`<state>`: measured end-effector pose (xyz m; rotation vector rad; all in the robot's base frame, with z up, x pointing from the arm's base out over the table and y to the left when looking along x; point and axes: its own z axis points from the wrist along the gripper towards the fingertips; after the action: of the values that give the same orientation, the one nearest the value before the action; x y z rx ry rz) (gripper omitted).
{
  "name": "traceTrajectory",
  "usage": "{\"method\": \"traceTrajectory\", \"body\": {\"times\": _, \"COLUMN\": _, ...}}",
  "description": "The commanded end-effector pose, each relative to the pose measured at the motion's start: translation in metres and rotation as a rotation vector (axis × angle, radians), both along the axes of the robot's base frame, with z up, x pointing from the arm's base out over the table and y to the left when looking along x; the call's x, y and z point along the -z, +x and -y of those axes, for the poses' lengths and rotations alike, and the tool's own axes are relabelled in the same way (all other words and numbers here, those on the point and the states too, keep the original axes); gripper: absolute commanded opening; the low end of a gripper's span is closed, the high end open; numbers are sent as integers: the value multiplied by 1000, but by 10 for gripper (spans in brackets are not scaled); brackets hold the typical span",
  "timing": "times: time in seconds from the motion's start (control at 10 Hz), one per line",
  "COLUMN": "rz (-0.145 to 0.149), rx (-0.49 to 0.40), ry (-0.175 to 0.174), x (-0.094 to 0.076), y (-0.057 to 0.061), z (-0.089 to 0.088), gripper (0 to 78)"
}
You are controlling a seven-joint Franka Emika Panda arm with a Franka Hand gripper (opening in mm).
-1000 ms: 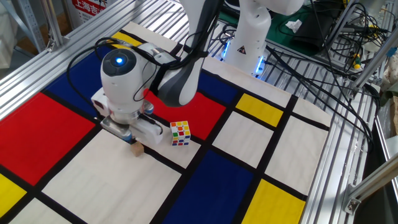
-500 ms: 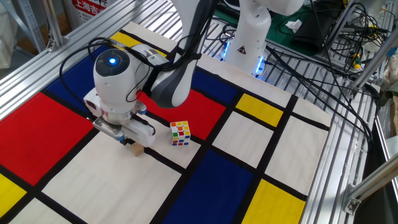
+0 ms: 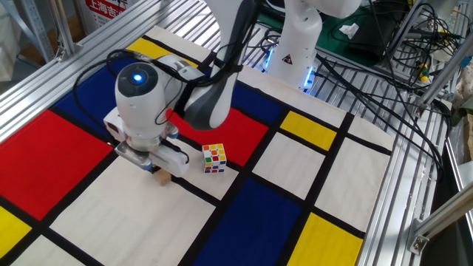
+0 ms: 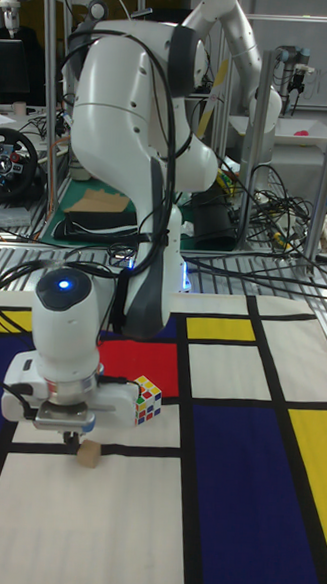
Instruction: Use the gripper to push the small block from left to right
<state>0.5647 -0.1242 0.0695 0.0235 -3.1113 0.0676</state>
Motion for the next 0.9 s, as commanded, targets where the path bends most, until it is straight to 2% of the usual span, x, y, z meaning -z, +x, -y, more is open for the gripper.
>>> {"method": "traceTrajectory", "body": {"times": 0.1, "rz": 13, "rx": 9, "ry": 15, "x": -1, "y": -2, "z": -11, "gripper": 0}}
{"method": "traceTrajectory", "body": {"times": 0.4, "rz": 24, "rx": 1, "ry": 34, "x": -1, "y": -3, "z": -14, "gripper": 0}}
{"method": "traceTrajectory", "body": {"times": 0.6, "rz": 43, "rx": 6, "ry": 35, "x": 0, "y": -5, "z": -26, "gripper": 0}}
{"method": "traceTrajectory", "body": {"times": 0.8, "rz": 47, "rx": 13, "ry": 38, "x": -2, "y": -8, "z": -38, "gripper": 0}}
{"method": "traceTrajectory", "body": {"times": 0.9, "rz": 47, "rx": 13, "ry": 38, "x": -2, "y": -8, "z": -38, "gripper": 0}}
